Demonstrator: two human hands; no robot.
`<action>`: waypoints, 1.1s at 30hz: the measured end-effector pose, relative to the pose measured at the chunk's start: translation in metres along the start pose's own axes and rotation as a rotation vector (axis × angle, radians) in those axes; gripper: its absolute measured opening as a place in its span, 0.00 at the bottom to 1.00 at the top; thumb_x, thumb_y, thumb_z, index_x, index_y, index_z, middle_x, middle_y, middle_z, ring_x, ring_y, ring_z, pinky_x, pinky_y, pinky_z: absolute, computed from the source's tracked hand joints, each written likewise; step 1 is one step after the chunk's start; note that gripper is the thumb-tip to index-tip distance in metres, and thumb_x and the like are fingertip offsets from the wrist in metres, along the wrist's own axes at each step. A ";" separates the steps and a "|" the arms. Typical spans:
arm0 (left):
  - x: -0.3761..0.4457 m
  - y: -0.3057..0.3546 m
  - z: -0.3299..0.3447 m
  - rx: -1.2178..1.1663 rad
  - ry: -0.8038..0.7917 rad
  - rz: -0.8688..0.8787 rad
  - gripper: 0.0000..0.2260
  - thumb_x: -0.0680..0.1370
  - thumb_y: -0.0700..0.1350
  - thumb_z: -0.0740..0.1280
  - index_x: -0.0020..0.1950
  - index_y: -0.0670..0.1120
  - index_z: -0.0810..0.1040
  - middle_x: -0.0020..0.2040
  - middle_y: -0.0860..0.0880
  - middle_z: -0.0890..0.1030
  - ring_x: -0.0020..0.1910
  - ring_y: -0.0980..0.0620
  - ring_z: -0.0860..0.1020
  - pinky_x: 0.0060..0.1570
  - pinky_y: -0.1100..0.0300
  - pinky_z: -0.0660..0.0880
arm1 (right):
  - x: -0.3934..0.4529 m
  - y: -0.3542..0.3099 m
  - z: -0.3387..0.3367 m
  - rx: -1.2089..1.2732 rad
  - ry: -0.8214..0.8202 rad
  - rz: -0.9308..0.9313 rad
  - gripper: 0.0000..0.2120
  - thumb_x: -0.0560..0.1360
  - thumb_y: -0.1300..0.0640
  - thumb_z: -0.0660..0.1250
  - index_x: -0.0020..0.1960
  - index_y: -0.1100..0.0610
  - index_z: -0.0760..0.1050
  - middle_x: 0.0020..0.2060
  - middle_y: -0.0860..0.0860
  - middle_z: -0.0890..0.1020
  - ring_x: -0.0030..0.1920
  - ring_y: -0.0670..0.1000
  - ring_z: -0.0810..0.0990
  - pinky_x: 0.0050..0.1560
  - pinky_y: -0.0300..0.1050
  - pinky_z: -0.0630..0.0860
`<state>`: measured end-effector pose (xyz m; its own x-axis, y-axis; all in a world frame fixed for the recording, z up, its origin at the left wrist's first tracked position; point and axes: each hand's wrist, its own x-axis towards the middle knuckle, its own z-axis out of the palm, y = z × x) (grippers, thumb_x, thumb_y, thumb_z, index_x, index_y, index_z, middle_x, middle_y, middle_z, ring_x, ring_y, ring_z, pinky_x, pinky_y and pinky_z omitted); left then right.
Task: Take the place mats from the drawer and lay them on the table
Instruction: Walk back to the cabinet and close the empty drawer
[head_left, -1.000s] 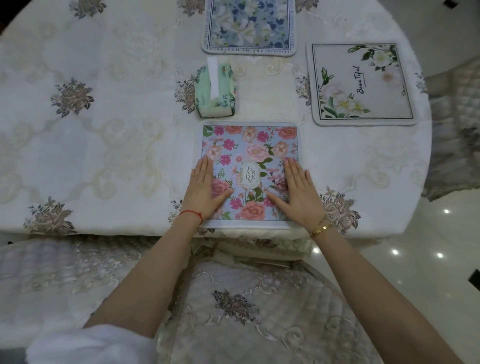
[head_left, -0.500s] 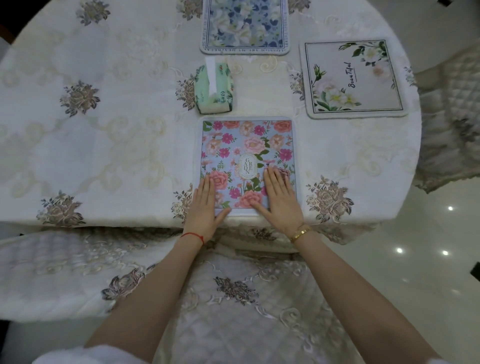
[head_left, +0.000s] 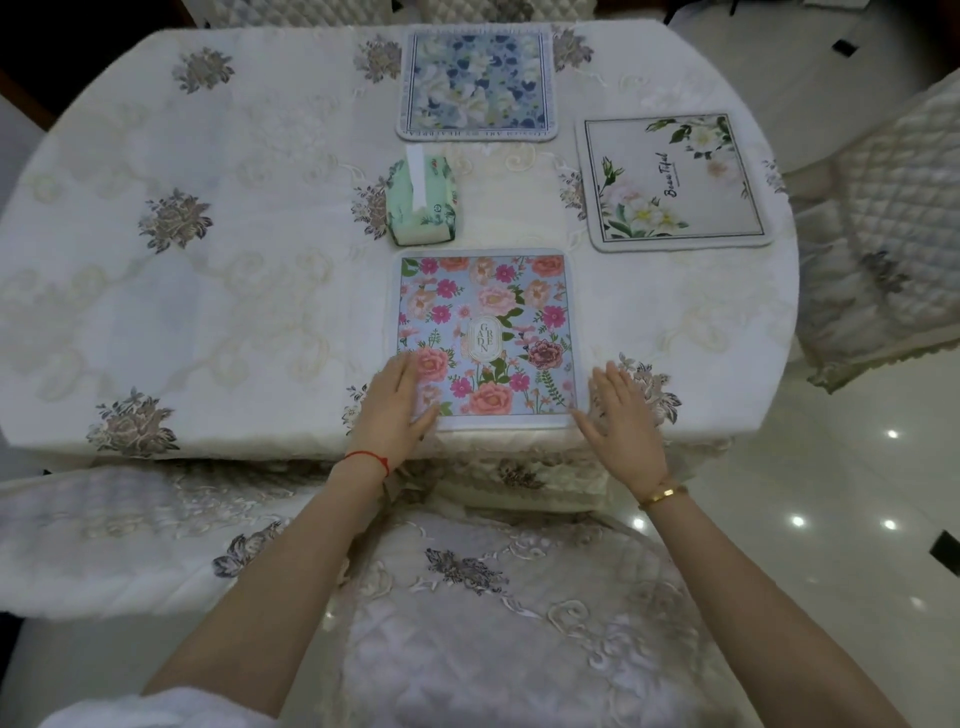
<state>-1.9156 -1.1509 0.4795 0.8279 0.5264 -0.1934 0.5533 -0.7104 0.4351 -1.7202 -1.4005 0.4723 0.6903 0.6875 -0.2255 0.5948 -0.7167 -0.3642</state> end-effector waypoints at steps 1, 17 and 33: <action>-0.004 0.006 -0.009 -0.012 0.048 0.018 0.30 0.80 0.56 0.61 0.78 0.46 0.57 0.70 0.44 0.71 0.67 0.46 0.70 0.71 0.51 0.65 | -0.005 0.001 -0.007 0.044 0.028 0.008 0.31 0.81 0.43 0.58 0.77 0.59 0.59 0.77 0.56 0.61 0.78 0.55 0.57 0.77 0.50 0.52; -0.093 0.110 -0.066 -0.061 0.203 0.176 0.18 0.77 0.51 0.67 0.67 0.48 0.74 0.63 0.48 0.79 0.63 0.47 0.76 0.63 0.49 0.74 | -0.138 0.021 -0.087 0.185 0.395 -0.093 0.23 0.78 0.53 0.67 0.71 0.59 0.70 0.63 0.54 0.78 0.64 0.54 0.74 0.67 0.45 0.68; -0.162 0.315 0.038 -0.039 0.135 0.242 0.15 0.77 0.48 0.68 0.62 0.44 0.77 0.54 0.45 0.82 0.53 0.45 0.79 0.51 0.55 0.74 | -0.291 0.215 -0.142 0.147 0.452 0.038 0.20 0.77 0.55 0.68 0.68 0.60 0.73 0.60 0.54 0.79 0.60 0.52 0.74 0.64 0.38 0.65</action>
<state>-1.8720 -1.4781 0.6144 0.9144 0.4029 0.0386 0.3346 -0.8060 0.4882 -1.7342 -1.7714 0.5879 0.8397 0.5180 0.1630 0.5238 -0.6937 -0.4943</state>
